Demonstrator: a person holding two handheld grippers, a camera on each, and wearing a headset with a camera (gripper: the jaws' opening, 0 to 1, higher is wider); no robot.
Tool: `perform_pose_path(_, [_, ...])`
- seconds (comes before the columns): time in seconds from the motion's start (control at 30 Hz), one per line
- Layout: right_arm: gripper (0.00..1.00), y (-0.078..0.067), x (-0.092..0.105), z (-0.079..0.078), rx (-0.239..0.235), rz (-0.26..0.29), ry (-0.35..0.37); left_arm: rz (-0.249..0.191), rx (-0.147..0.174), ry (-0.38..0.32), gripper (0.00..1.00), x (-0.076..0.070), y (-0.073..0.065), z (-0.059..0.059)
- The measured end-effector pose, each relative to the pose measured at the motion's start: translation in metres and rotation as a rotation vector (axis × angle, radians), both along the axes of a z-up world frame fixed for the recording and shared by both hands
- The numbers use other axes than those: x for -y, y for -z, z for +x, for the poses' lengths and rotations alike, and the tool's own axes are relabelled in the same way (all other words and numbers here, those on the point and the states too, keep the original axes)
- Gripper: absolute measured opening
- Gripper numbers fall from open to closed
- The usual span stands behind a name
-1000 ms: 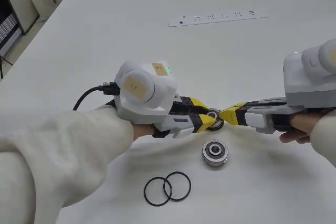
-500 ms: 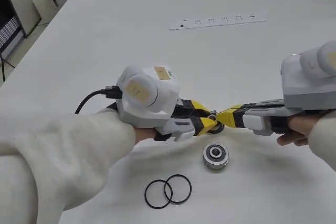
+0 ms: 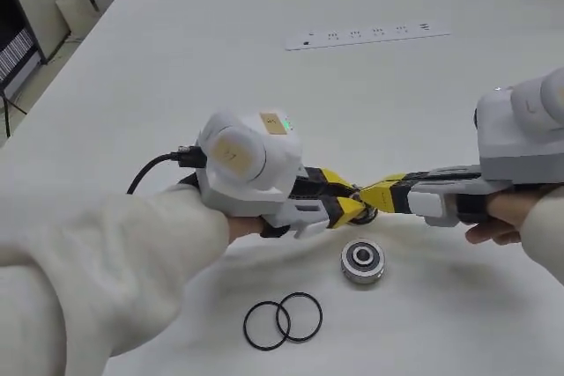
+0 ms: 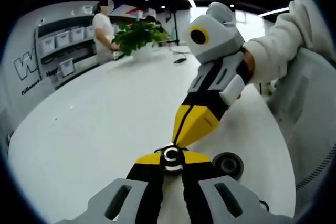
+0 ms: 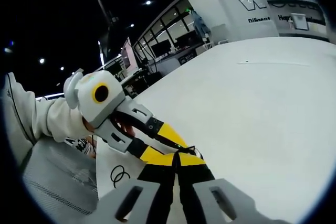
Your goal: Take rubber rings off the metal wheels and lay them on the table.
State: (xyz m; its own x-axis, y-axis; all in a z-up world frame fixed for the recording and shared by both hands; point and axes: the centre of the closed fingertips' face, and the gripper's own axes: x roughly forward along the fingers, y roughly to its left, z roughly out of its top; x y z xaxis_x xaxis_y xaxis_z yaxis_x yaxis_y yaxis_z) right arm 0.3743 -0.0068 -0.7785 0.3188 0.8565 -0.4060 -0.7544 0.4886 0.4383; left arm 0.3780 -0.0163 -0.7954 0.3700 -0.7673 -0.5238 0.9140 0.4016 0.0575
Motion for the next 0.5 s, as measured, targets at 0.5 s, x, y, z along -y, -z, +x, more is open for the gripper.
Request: perform_pose_path(0.5, [0.0,0.0017,0.003,0.0028,0.003,-0.003,0.012,0.023,0.024,0.01,0.14,-0.0014,-0.0046,-0.0018])
